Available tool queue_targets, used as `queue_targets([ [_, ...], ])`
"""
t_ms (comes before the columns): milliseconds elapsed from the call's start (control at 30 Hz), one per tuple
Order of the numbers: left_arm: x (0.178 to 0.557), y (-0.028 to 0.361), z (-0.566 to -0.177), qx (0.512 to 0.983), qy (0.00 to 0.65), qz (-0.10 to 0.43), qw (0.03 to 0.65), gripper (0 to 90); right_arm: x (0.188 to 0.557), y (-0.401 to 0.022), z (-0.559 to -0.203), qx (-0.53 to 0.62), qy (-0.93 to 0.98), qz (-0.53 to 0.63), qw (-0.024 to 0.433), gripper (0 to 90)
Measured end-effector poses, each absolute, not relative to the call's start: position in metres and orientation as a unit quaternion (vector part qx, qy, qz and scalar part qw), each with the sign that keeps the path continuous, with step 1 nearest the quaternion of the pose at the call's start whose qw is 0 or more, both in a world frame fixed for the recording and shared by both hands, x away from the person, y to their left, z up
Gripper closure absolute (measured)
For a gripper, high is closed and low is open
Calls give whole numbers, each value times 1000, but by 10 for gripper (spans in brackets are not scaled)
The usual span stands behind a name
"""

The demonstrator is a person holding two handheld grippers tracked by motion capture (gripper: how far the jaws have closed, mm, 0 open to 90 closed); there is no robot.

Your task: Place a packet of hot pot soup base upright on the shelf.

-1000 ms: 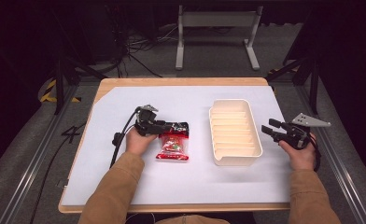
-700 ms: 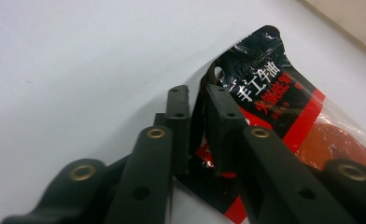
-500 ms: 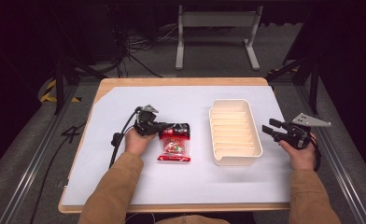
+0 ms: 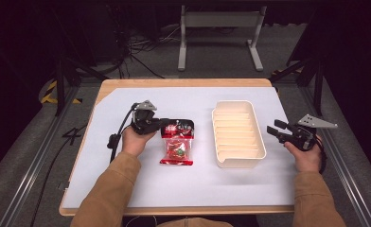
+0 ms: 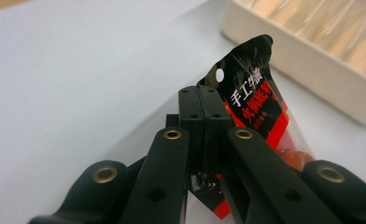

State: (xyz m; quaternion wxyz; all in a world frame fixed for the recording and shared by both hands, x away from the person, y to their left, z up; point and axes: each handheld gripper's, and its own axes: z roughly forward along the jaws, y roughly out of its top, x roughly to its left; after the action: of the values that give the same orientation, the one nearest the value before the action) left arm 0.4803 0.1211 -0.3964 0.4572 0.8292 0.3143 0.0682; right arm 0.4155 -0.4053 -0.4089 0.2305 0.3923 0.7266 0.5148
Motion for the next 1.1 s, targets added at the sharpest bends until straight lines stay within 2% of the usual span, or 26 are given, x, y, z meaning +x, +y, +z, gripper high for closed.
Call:
queue_targets([
  [433,445,115,-347,837,240,82,484,900,416,-408,-408,396,721,521,228,485],
  [1100,438,116,-296,831,202,108,507,900,412,-415,-407,405,714,522,230,486],
])
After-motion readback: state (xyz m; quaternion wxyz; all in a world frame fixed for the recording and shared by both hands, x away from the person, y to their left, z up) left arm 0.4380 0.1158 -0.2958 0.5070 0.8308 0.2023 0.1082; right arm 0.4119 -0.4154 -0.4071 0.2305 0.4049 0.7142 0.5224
